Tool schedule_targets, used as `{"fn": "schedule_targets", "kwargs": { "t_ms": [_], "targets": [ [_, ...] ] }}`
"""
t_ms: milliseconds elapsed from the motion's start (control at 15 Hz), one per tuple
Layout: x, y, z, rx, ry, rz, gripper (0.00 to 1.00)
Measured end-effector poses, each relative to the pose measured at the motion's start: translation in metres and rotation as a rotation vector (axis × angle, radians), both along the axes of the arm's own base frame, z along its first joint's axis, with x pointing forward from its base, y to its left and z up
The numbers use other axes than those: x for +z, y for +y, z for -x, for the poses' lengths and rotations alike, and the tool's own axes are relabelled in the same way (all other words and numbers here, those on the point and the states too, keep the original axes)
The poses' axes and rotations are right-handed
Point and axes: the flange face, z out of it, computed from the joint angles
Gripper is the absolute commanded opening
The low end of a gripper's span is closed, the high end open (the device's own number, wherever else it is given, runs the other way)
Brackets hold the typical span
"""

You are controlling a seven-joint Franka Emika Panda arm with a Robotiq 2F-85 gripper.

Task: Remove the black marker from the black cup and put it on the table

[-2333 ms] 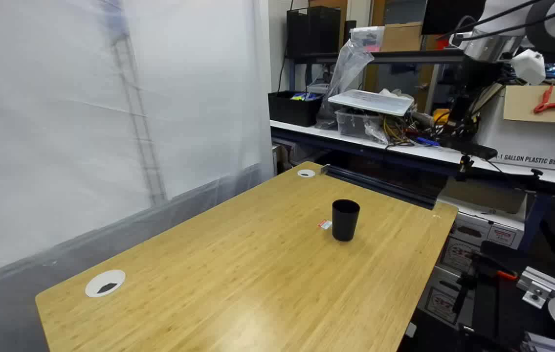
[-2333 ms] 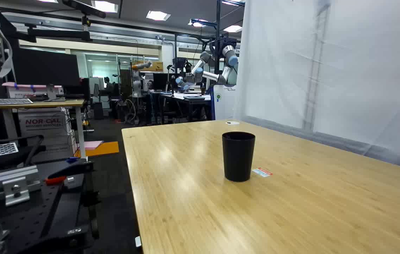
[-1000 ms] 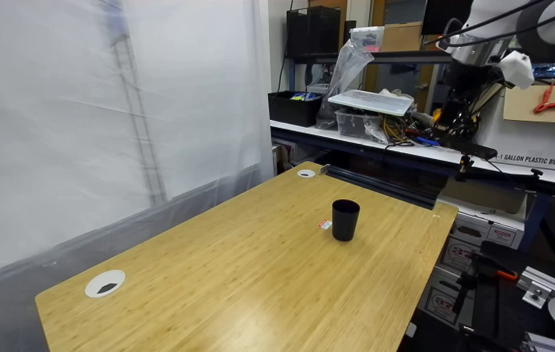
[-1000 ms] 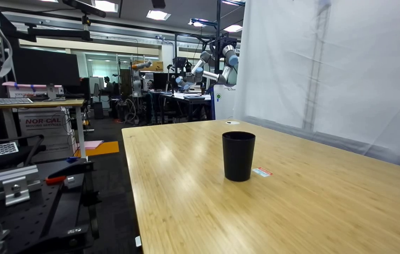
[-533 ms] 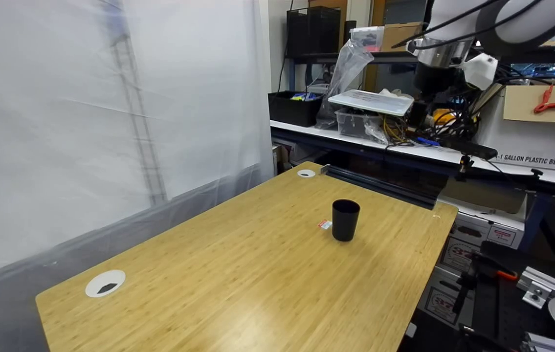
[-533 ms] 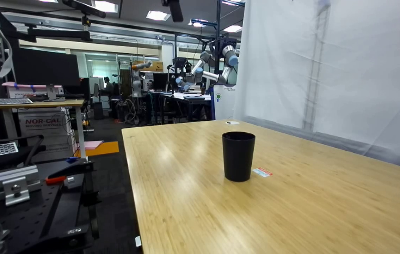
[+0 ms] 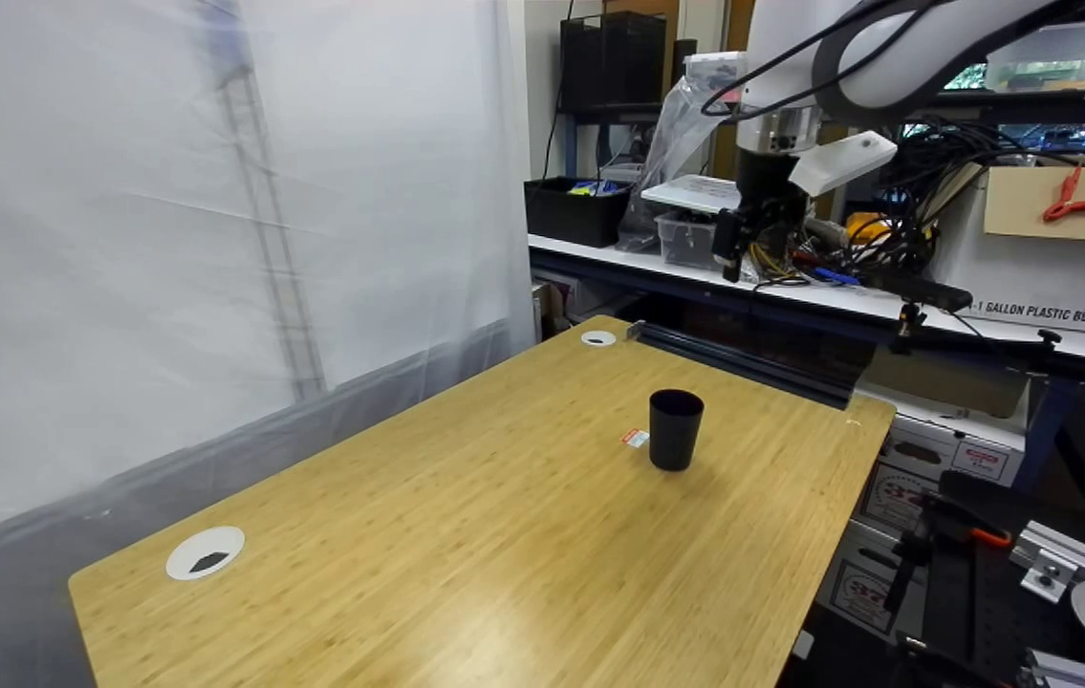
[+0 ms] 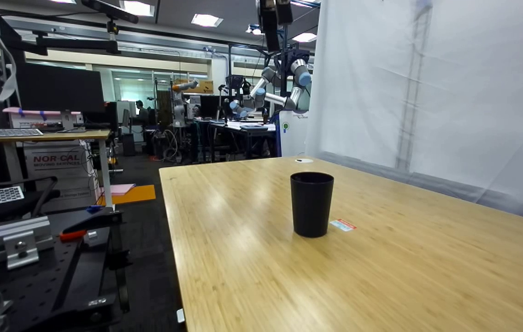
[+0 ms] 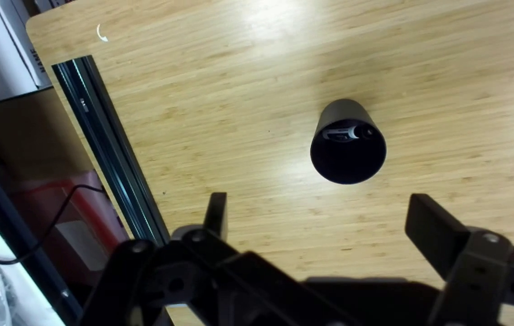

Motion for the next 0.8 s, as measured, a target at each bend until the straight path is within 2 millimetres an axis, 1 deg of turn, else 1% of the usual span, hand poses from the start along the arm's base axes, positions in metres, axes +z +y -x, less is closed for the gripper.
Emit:
{"fn": "schedule_targets", "kwargs": {
  "t_ms": [267, 533, 800],
  "targets": [
    [-0.005, 0.009, -0.036, -0.11, -0.008, -0.04, 1.0],
    [-0.008, 0.013, -0.071, -0.208, -0.026, -0.099, 1.0],
    [-0.011, 0.02, -0.099, -0.292, -0.038, -0.159, 1.0]
  ]
}}
